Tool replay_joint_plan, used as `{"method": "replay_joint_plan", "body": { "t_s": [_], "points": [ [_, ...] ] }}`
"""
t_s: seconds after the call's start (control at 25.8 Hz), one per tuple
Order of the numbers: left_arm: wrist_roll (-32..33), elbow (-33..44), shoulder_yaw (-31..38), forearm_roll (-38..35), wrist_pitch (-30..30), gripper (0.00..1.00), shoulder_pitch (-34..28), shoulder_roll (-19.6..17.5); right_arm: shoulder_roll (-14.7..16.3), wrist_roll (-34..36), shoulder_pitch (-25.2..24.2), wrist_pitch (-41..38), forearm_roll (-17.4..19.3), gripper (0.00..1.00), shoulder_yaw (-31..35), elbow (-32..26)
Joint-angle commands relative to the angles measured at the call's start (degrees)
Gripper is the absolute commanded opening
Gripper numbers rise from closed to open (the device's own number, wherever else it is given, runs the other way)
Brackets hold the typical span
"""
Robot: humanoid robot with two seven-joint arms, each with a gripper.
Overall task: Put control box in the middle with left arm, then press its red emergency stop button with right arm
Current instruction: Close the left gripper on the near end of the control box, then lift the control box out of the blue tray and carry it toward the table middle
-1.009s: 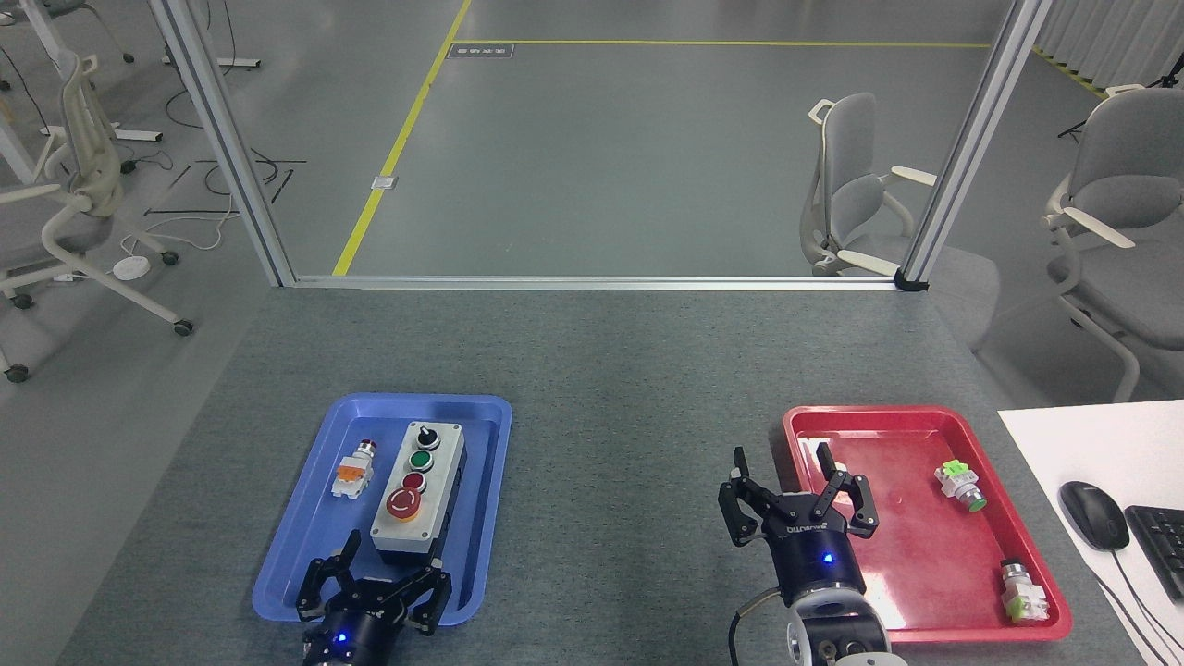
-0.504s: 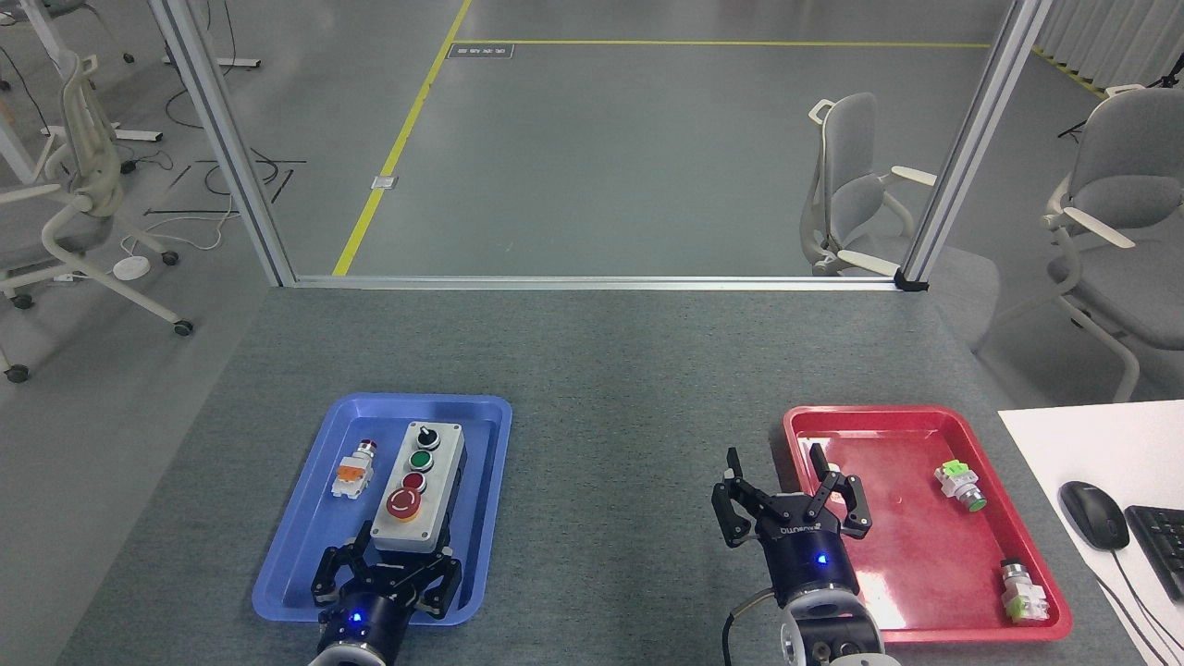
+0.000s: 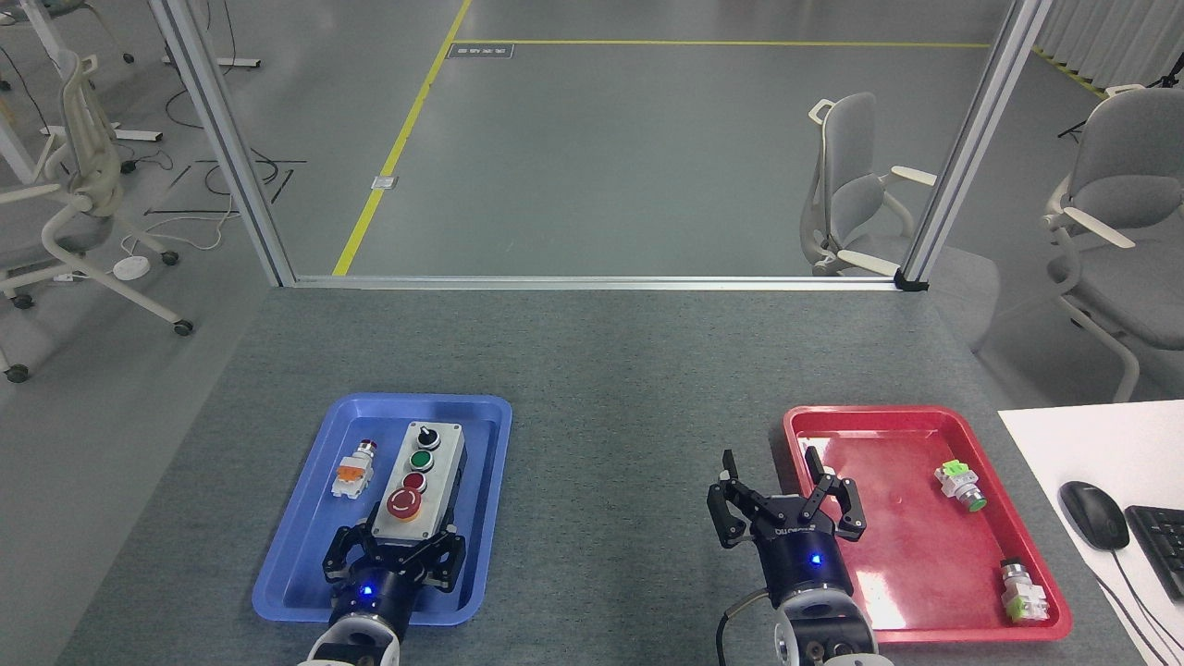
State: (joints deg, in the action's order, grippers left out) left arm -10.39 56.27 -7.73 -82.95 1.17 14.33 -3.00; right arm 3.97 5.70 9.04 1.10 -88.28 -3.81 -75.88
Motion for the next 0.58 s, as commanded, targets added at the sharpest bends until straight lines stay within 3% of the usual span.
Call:
{"method": "replay_joint_plan", "body": {
  "t_s": [0.0, 0.08, 0.19, 0.27, 0.54],
  "points": [
    [0.1, -0.9, 0.0, 0.1, 0.1, 0.78, 0.6, 0.0, -0.1, 0.1, 0.0, -1.0, 0.3, 0.99, -0.1, -0.1],
    [0.1, -0.9, 0.0, 0.1, 0.0, 0.59, 0.6, -0.2, -0.1, 0.3, 0.0, -1.8, 0.3, 0.99, -0.1, -0.1],
    [0.1, -0.8, 0.0, 0.4, -0.8, 0.04, 0.6, -0.6, -0.3, 0.1, 0.0, -1.2, 0.4, 0.99, -0.1, 0.0],
    [0.1, -0.6, 0.1, 0.8, -0.9, 0.0, 0.8, -0.7, -0.6, 0.2, 0.0, -1.0, 0.3, 0.99, -0.1, 0.0],
    [0.5, 4.4, 0.4, 0.9, -0.9, 0.0, 1.9, -0.9, -1.4, 0.4, -0.1, 0.3, 0.3, 0.99, -0.4, -0.1]
  ]
}}
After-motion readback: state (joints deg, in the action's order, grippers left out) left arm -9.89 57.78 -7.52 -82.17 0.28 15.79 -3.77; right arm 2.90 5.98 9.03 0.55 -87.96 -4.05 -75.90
